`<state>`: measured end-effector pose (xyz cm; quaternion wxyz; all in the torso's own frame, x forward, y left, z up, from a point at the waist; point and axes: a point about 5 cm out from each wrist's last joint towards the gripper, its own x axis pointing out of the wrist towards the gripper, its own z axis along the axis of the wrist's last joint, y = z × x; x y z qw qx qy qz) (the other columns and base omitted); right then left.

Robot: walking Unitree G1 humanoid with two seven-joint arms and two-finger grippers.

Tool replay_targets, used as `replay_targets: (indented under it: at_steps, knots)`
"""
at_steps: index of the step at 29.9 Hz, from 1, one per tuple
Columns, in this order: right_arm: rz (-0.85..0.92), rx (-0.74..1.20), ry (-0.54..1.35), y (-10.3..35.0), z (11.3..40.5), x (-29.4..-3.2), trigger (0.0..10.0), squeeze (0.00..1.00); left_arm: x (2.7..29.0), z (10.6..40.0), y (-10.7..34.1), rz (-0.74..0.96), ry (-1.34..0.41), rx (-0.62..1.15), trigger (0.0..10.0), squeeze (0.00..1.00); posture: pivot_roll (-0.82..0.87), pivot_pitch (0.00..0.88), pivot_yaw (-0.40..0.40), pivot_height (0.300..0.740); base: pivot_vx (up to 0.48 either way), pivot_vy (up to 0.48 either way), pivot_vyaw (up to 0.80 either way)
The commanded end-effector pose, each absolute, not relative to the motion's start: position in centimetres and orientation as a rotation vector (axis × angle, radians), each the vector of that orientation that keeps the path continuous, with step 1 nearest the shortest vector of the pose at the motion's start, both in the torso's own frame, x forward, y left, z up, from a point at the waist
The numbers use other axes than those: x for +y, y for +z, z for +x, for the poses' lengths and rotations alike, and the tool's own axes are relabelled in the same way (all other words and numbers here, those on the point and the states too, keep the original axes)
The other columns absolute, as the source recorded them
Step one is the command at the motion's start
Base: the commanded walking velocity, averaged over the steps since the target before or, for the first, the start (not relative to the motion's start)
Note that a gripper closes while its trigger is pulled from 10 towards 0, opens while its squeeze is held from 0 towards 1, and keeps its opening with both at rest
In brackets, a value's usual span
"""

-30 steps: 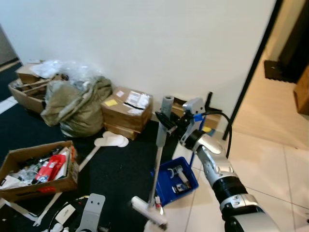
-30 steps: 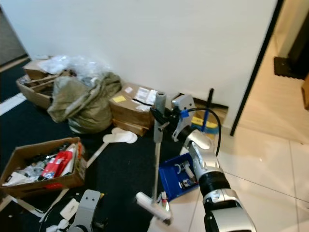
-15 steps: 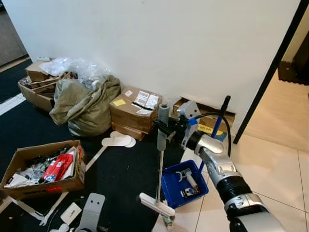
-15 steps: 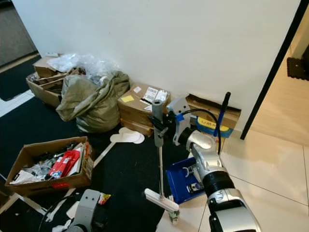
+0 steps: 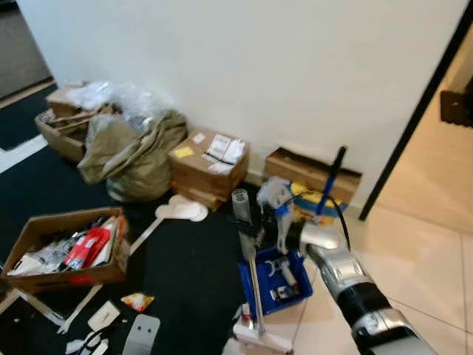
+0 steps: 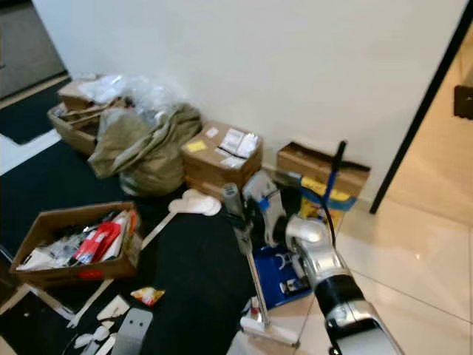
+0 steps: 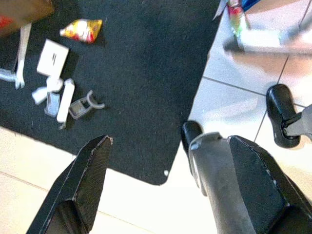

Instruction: Sweep floor

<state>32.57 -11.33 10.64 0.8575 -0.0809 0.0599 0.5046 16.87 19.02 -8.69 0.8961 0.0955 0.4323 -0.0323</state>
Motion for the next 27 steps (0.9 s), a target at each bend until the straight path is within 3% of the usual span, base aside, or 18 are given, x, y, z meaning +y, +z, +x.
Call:
replay_targets:
  at_steps: [1, 16, 27]
  knots:
    - [-0.118, 0.103, 1.176, 10.7, 31.6, -9.3, 10.0, 0.00, 19.7, 15.5, -9.2, 0.217, -0.058, 0.931, 10.0, 0.00, -0.06, 0.161, 0.025, 0.740, 0.000, 0.000, 0.00]
    - [-0.120, 0.110, 1.188, 8.6, 30.0, -7.4, 10.0, 0.00, 20.7, 14.0, -9.4, 0.243, -0.042, 0.936, 10.0, 0.00, -0.04, 0.225, 0.019, 0.740, 0.000, 0.000, 0.00]
    - [-0.154, -0.013, 1.120, 8.7, 29.7, -5.4, 10.0, 0.00, 21.3, 13.4, -9.4, 0.258, -0.052, 0.926, 10.0, 0.00, -0.01, 0.275, 0.032, 0.740, 0.000, 0.000, 0.00]
